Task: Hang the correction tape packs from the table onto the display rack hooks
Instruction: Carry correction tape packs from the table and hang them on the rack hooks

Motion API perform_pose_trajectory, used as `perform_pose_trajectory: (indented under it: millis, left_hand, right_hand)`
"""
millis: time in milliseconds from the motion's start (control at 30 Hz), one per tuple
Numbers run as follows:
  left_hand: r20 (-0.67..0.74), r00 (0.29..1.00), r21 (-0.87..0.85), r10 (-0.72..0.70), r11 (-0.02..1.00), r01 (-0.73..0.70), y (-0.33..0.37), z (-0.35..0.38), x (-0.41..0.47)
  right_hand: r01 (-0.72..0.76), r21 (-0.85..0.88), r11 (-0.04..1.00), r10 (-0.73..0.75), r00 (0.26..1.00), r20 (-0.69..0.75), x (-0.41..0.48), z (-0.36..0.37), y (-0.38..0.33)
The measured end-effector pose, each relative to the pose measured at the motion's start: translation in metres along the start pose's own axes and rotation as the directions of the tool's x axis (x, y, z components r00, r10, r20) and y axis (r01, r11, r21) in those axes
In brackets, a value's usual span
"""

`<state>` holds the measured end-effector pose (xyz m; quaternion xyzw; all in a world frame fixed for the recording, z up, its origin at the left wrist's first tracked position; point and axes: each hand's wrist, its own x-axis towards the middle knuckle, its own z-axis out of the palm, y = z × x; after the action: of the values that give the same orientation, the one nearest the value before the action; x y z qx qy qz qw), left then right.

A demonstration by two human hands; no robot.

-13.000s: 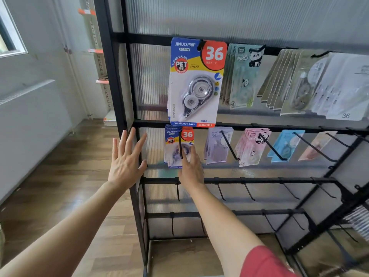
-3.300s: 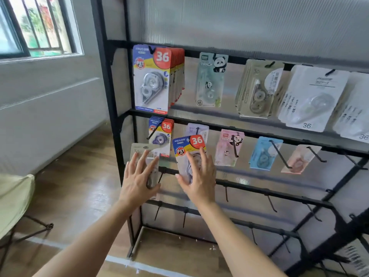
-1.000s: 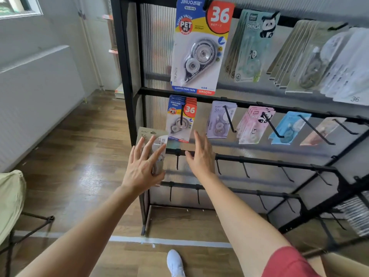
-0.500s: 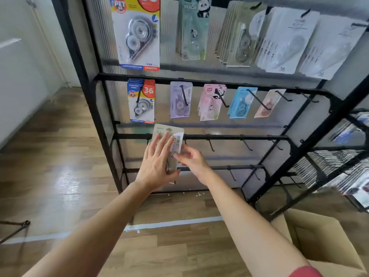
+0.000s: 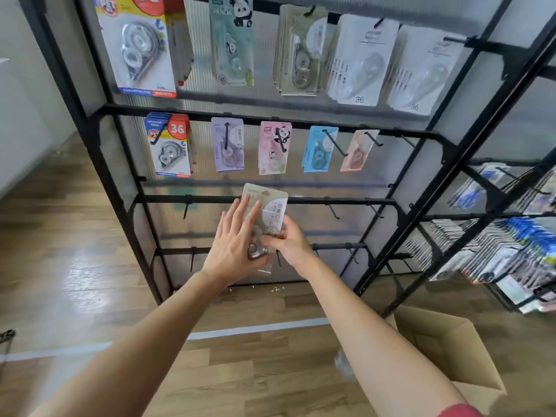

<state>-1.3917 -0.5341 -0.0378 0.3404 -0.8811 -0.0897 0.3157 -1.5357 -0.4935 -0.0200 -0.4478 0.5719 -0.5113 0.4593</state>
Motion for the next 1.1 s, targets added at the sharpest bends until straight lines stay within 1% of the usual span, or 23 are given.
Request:
perform_pose_trajectory:
  millis: [67,167,300,467,533,733,867,1000,1100]
  left_hand:
    - [0.011,0.999,0.027,-0.034,0.999,0.034,0.002,-0.002,-0.001]
    - [0.064,0.997,0.077,-0.043,0.996,0.038,-0.003,-0.006,0.000]
    - [0.131,0.988,0.133,-0.082,0.989,0.064,-0.019,-0.014,0.009]
    - [0.112,0.992,0.148,-0.061,0.988,0.044,-0.042,-0.030,0.040]
    - [0.094,0.994,0.164,-0.052,0.986,0.036,-0.046,-0.037,0.056]
    - [0.079,0.994,0.213,-0.078,0.975,0.060,-0.052,-0.047,0.094]
    - [0.069,0.993,0.229,-0.098,0.970,0.080,-0.059,-0.040,0.116]
    - [0.044,0.993,0.248,-0.112,0.964,0.098,-0.068,-0.033,0.145]
    - [0.031,0.985,0.292,-0.169,0.944,0.153,-0.074,-0.027,0.173]
  right_hand:
    - [0.012,-0.001,1.000,-0.012,1.000,-0.025,-0.002,-0.010,0.000]
    - [0.044,-0.001,0.999,-0.044,0.997,-0.069,-0.004,-0.023,-0.006]
    - [0.087,0.012,0.996,-0.084,0.983,-0.162,0.002,-0.038,-0.023]
    - [0.182,0.039,0.983,-0.159,0.932,-0.325,0.026,-0.058,-0.064]
    - [0.227,0.041,0.973,-0.197,0.912,-0.360,0.037,-0.064,-0.084]
    - [0.313,-0.062,0.948,-0.311,0.864,-0.396,0.073,-0.071,-0.145]
    - [0.352,-0.095,0.931,-0.361,0.853,-0.377,0.104,-0.075,-0.179]
    - [0.400,-0.134,0.907,-0.421,0.831,-0.364,0.135,-0.082,-0.200]
    - [0.420,-0.141,0.896,-0.442,0.820,-0.363,0.154,-0.089,-0.207]
